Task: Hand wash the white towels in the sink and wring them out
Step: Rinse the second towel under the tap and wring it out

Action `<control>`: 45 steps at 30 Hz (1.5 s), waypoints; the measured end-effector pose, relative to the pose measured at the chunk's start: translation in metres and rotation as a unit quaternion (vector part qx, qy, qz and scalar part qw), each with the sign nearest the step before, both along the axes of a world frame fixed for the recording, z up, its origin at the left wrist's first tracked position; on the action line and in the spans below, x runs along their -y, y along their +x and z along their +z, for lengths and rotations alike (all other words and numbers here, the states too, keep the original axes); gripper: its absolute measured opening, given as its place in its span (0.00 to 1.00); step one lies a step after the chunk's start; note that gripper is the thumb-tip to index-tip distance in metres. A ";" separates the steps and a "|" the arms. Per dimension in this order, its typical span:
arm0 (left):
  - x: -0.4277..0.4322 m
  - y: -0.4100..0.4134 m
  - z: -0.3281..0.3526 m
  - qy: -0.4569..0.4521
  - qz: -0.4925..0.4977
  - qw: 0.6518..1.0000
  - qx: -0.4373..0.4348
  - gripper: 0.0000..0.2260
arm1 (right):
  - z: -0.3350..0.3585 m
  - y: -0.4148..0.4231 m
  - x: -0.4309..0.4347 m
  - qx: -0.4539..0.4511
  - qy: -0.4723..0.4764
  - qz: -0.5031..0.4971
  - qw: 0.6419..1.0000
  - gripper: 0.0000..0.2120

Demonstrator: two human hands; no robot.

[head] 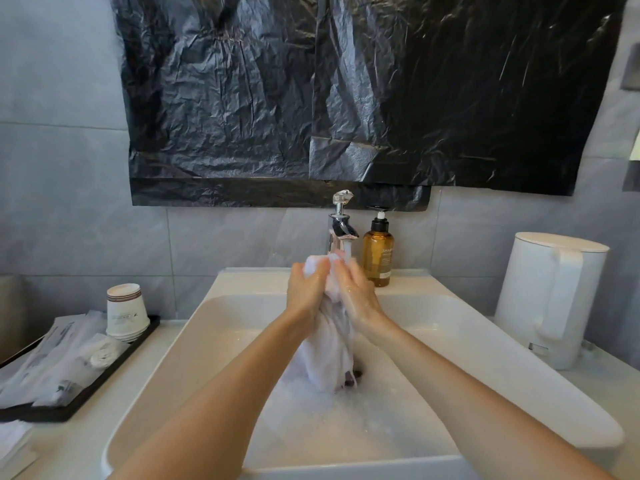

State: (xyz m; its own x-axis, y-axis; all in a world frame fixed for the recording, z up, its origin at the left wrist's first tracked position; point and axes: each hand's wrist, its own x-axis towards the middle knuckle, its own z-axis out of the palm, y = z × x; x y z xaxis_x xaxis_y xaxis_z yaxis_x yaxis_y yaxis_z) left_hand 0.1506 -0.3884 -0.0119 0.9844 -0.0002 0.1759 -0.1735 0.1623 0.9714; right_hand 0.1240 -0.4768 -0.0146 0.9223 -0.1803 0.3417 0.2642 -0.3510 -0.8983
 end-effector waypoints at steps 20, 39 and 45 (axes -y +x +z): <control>-0.007 -0.010 -0.009 0.346 0.055 0.914 0.205 0.20 | 0.016 -0.012 0.013 0.010 -0.185 -0.155 0.970 0.19; -0.011 0.001 -0.001 0.113 -0.140 0.982 -0.061 0.19 | 0.007 0.013 0.069 -0.086 0.104 -0.131 0.982 0.17; -0.008 0.012 -0.002 0.027 -0.201 0.968 -0.147 0.22 | -0.023 0.029 0.075 -0.138 -0.190 -0.149 0.960 0.18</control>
